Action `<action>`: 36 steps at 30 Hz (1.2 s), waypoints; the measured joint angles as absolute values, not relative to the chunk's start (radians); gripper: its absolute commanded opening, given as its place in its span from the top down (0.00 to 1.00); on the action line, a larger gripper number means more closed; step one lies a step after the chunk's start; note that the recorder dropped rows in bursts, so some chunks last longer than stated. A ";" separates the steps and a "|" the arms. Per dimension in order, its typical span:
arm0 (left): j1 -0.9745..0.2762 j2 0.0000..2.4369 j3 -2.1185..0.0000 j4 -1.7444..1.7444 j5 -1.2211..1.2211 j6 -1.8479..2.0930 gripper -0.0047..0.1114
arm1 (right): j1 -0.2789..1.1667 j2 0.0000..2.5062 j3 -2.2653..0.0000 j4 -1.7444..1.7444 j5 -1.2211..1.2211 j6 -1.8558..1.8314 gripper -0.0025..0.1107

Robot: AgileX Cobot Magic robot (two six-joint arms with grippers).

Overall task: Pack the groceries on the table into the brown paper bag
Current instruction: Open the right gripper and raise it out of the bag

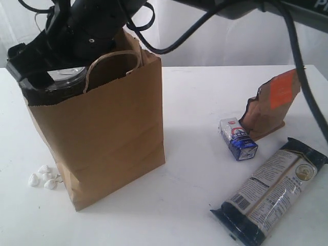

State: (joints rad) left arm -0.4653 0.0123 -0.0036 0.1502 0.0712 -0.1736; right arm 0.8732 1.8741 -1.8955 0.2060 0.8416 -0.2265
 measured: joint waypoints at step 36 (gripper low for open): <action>-0.465 0.012 -0.004 0.150 0.071 -0.174 0.96 | 0.873 1.397 -1.860 -0.402 1.210 0.022 0.30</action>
State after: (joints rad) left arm -0.4653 0.0123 -0.0036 0.1502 0.0712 -0.1736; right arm 0.8732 1.3972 -1.8596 -0.4016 1.2096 0.0218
